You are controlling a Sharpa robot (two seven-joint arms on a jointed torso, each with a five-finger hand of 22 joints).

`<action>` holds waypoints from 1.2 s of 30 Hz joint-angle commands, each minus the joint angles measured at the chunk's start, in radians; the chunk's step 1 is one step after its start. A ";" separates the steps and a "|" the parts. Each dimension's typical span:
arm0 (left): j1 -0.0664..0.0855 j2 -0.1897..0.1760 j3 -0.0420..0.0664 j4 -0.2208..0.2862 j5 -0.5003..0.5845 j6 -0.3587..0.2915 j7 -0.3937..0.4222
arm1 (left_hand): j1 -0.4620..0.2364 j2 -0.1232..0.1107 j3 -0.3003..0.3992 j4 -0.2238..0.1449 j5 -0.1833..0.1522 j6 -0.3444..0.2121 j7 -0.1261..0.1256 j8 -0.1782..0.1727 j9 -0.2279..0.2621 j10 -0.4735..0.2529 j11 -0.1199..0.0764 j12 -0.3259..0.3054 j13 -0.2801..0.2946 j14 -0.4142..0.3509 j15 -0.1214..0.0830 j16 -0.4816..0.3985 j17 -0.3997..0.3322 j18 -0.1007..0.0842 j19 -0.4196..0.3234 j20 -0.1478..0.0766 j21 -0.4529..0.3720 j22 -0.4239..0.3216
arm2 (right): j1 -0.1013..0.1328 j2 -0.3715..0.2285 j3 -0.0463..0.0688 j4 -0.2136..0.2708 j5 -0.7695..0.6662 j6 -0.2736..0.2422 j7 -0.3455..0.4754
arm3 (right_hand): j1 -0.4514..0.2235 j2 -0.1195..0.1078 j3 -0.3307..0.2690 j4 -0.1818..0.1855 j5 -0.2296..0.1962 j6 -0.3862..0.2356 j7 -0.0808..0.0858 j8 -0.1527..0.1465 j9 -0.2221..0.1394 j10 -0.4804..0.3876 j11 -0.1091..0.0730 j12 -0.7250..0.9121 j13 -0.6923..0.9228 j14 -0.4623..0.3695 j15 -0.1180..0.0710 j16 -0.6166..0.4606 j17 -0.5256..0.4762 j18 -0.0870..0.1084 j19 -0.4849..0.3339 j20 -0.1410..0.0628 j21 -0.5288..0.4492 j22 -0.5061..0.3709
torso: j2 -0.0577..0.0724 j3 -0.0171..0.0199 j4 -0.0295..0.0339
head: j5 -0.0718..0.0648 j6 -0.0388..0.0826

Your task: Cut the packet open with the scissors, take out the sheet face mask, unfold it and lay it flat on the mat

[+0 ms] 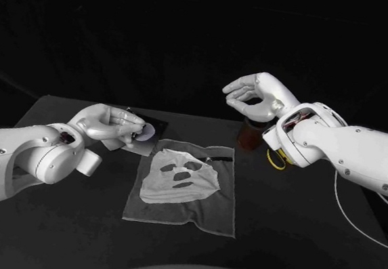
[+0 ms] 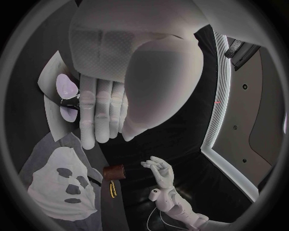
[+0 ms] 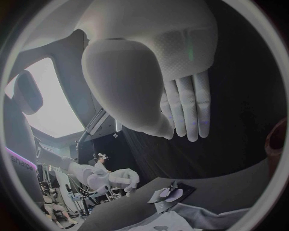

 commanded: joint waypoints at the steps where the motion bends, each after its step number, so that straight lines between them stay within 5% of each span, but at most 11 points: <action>1: 0.000 0.012 0.001 -0.009 -0.038 -0.011 0.062 | 0.004 -0.006 0.016 -0.003 0.002 0.009 0.003 0.005 -0.004 -0.012 0.003 -0.030 -0.012 0.002 -0.003 -0.007 -0.003 0.013 -0.002 -0.009 0.013 0.009 | -0.017 0.004 0.000 0.035 0.074 0.011 0.068 | -0.023 0.013 0.020 -0.036 -0.004 0.038 -0.001 0.011 0.006 0.056 -0.014 -0.021 0.003 0.053 -0.019 0.010 0.012 0.005 0.036 -0.018 0.032 0.017 | 0.000 -0.0005 0.0005 | 0.020 -0.008; 5: 0.000 0.026 0.001 -0.019 -0.091 -0.029 0.064 | -0.011 -0.019 0.044 -0.011 0.002 0.004 0.007 -0.001 -0.014 -0.012 0.007 -0.073 -0.013 0.051 -0.005 0.028 0.012 0.013 0.022 -0.013 0.055 0.037 | -0.046 0.023 -0.002 0.061 0.061 0.052 0.034 | -0.065 0.033 0.009 -0.090 -0.003 0.078 -0.021 0.013 0.011 0.137 -0.038 -0.048 0.006 0.121 -0.044 0.017 0.033 0.002 0.066 -0.046 0.095 0.056 | 0.002 -0.0007 -0.0006 | 0.039 -0.014; 10: 0.000 0.048 0.001 -0.037 -0.180 -0.044 0.035 | -0.049 -0.039 0.055 -0.016 0.002 -0.005 0.000 0.000 -0.021 0.038 -0.006 -0.043 0.013 0.113 -0.015 0.120 0.065 0.014 0.061 -0.018 0.117 0.078 | -0.082 0.072 -0.004 0.040 0.010 0.073 -0.062 | -0.137 0.047 -0.039 -0.157 0.042 0.144 -0.070 0.017 0.023 0.287 -0.093 -0.037 0.042 0.307 -0.111 0.097 0.117 0.003 0.151 -0.109 0.282 0.174 | 0.002 -0.0002 0.0009 | 0.061 -0.026; 12: 0.001 0.059 0.002 -0.046 -0.212 -0.053 0.019 | -0.073 -0.044 0.047 -0.019 0.001 0.002 -0.012 0.015 -0.019 0.048 -0.016 0.023 0.054 0.200 -0.027 0.258 0.247 0.004 0.103 -0.027 0.207 0.148 | -0.091 0.092 -0.004 0.019 -0.004 0.080 -0.109 | -0.180 0.035 -0.052 -0.164 0.107 0.151 -0.088 0.012 0.028 0.356 -0.119 0.016 0.093 0.403 -0.142 0.177 0.185 0.005 0.204 -0.139 0.360 0.220 | 0.003 0.0001 0.0018 | 0.065 -0.028; 13: 0.001 0.064 0.002 -0.051 -0.226 -0.056 0.011 | -0.078 -0.051 0.041 -0.028 0.011 0.010 -0.017 0.029 -0.014 0.067 -0.029 0.088 0.093 0.278 -0.034 0.365 0.408 -0.018 0.165 -0.034 0.339 0.256 | -0.093 0.102 -0.005 0.007 -0.011 0.086 -0.134 | -0.190 0.034 -0.055 -0.162 0.116 0.154 -0.093 0.012 0.030 0.373 -0.125 0.035 0.111 0.427 -0.148 0.203 0.204 0.006 0.218 -0.145 0.375 0.229 | 0.003 0.0001 0.0017 | 0.067 -0.028; 14: 0.001 0.071 0.002 -0.058 -0.243 -0.060 0.000 | -0.081 -0.045 0.045 -0.029 -0.001 0.010 -0.020 0.037 -0.012 0.049 -0.034 0.133 0.124 0.302 -0.037 0.407 0.472 -0.027 0.187 -0.038 0.398 0.304 | -0.096 0.114 -0.005 -0.008 -0.023 0.097 -0.166 | -0.203 0.034 -0.054 -0.165 0.126 0.162 -0.102 0.015 0.037 0.395 -0.135 0.079 0.152 0.455 -0.159 0.256 0.247 0.006 0.241 -0.158 0.402 0.245 | 0.002 -0.0002 0.0012 | 0.071 -0.030; 16: 0.001 0.086 0.003 -0.071 -0.272 -0.067 -0.021 | -0.090 -0.041 0.052 -0.032 0.002 0.006 -0.025 0.051 -0.009 0.015 -0.037 0.227 0.189 0.332 -0.041 0.461 0.558 -0.040 0.210 -0.043 0.477 0.371 | -0.100 0.139 -0.005 -0.040 -0.046 0.106 -0.228 | -0.250 0.029 -0.040 -0.165 0.164 0.161 -0.119 0.017 0.060 0.382 -0.154 0.318 0.410 0.477 -0.179 0.569 0.557 0.002 0.279 -0.175 0.464 0.287 | 0.002 -0.0006 0.0005 | 0.074 -0.031; 18: 0.001 0.102 0.004 -0.087 -0.303 -0.073 -0.047 | -0.096 -0.047 0.060 -0.036 0.004 0.000 -0.029 0.064 -0.007 -0.013 -0.038 0.332 0.261 0.361 -0.042 0.504 0.630 -0.050 0.228 -0.044 0.544 0.428 | -0.104 0.170 -0.005 -0.080 -0.072 0.120 -0.292 | -0.274 0.027 -0.022 -0.174 0.172 0.147 -0.116 0.020 0.089 0.384 -0.150 0.674 0.807 0.470 -0.176 0.819 0.831 -0.001 0.285 -0.179 0.517 0.335 | 0.003 -0.0009 -0.0011 | 0.078 -0.030; 24: 0.002 0.151 0.006 -0.134 -0.363 -0.080 -0.118 | -0.123 -0.047 0.084 -0.030 0.002 -0.006 -0.027 0.094 -0.004 -0.048 -0.040 0.539 0.406 0.437 -0.043 0.586 0.796 -0.075 0.279 -0.043 0.689 0.550 | -0.119 0.260 -0.005 -0.197 -0.098 0.173 -0.413 | -0.325 0.023 -0.024 -0.164 0.169 0.120 -0.110 0.024 0.136 0.448 -0.141 1.063 1.245 0.505 -0.169 1.125 1.190 -0.048 0.398 -0.175 0.810 0.699 | 0.007 0.0020 -0.0004 | 0.082 -0.029; 27: 0.003 0.172 0.006 -0.149 -0.392 -0.073 -0.147 | -0.130 -0.048 0.089 -0.029 0.002 -0.003 -0.028 0.104 -0.003 -0.007 -0.040 0.619 0.515 0.457 -0.044 0.606 0.840 -0.082 0.296 -0.044 0.728 0.583 | -0.125 0.296 -0.005 -0.245 -0.090 0.216 -0.445 | -0.343 0.024 -0.033 -0.152 0.136 0.102 -0.103 0.015 0.151 0.470 -0.134 1.130 1.322 0.516 -0.162 1.184 1.266 -0.063 0.428 -0.170 0.895 0.810 | 0.012 0.0038 0.0004 | 0.083 -0.027; 36: 0.002 0.221 0.007 -0.182 -0.467 -0.046 -0.204 | -0.124 -0.037 0.112 -0.040 0.002 0.014 -0.042 0.122 0.002 0.054 -0.053 0.700 0.642 0.489 -0.054 0.634 0.911 -0.096 0.329 -0.051 0.795 0.639 | -0.136 0.366 -0.004 -0.344 -0.042 0.335 -0.491 | -0.362 0.019 -0.057 -0.136 0.073 0.071 -0.087 -0.014 0.158 0.490 -0.119 1.184 1.382 0.527 -0.149 1.231 1.334 -0.077 0.451 -0.160 0.967 0.906 | 0.026 0.0053 -0.0010 | 0.084 -0.021</action>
